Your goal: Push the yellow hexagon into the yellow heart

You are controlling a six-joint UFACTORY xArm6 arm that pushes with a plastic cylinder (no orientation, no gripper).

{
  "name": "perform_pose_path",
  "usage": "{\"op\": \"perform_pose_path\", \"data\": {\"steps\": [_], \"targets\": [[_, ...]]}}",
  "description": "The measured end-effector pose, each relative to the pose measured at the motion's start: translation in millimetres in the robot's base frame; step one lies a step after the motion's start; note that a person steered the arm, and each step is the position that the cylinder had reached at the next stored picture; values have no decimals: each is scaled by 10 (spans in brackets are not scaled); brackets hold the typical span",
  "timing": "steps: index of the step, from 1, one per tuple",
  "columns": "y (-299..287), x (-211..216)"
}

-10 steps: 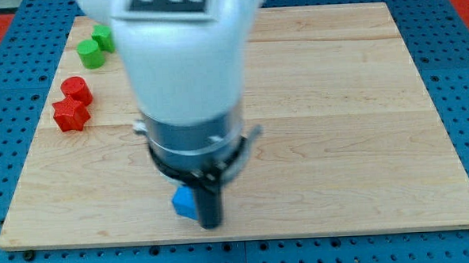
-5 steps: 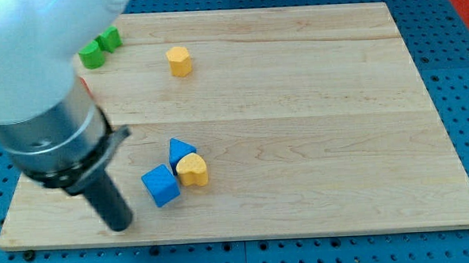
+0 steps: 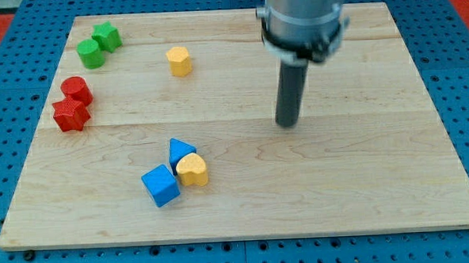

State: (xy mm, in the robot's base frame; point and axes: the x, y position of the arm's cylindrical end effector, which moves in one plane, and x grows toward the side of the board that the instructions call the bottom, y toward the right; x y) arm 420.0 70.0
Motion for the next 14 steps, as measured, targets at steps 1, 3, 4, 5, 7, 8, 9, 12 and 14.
{"op": "perform_pose_path", "data": {"steps": [1,3,4,5,7,8,9,12,14], "targets": [[-81,-903],[-1453,-1285],[-2038,-1171],[-2020,-740],[-1422,-757],[-1246,-855],[-781,-690],[311,-454],[-25,-195]]}}
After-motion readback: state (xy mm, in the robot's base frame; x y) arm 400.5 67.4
